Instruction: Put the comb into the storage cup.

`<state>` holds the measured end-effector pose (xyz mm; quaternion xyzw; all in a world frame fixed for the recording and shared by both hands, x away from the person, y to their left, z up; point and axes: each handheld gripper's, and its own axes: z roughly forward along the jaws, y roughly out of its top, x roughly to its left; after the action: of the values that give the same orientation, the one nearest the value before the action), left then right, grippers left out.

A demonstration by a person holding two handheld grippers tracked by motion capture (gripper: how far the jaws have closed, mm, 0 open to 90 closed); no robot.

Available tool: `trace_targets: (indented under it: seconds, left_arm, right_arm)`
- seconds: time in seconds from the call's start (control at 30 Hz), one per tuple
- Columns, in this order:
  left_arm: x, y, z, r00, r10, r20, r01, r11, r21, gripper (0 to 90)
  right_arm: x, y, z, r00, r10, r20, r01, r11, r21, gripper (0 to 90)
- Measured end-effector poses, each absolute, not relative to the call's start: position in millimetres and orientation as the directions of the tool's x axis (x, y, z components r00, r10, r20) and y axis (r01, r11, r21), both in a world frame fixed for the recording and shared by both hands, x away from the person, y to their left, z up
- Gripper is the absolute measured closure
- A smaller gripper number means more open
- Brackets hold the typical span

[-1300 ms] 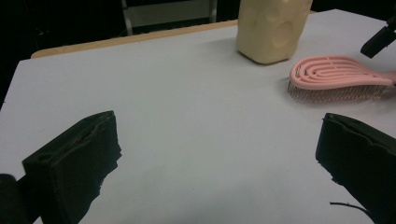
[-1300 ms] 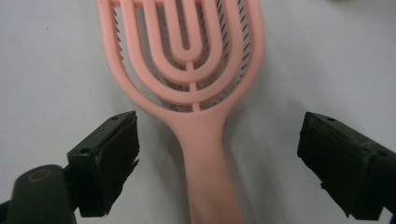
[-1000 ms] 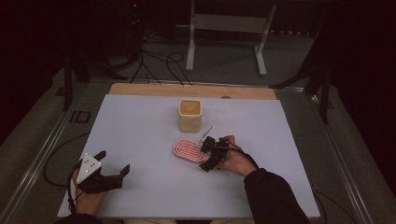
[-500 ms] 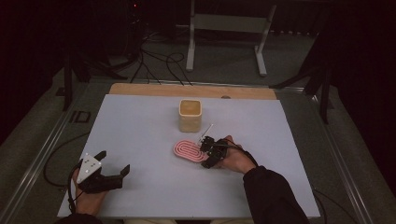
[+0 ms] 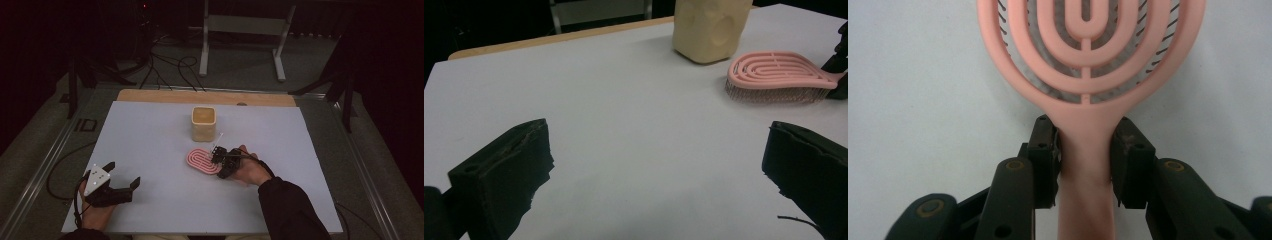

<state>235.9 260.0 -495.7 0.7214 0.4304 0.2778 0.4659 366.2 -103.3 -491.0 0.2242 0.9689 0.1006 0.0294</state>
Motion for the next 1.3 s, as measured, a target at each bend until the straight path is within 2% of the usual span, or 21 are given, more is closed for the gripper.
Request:
trace_targets:
  seconds: [0.87, 1.3]
  left_arm:
    - [237, 260, -497, 0.478, 0.879, 0.000, 0.368, -0.200, 0.908, 0.1]
    - [237, 260, -497, 0.477, 0.879, -0.002, 0.372, -0.200, 0.906, 0.1]
  right_arm:
    - [362, -111, -491, -0.877, 0.480, 0.004, 0.464, 0.846, 0.265, 69.5]
    - [350, -116, -485, -0.867, 0.495, -0.059, 0.438, 0.814, 0.382, 69.8]
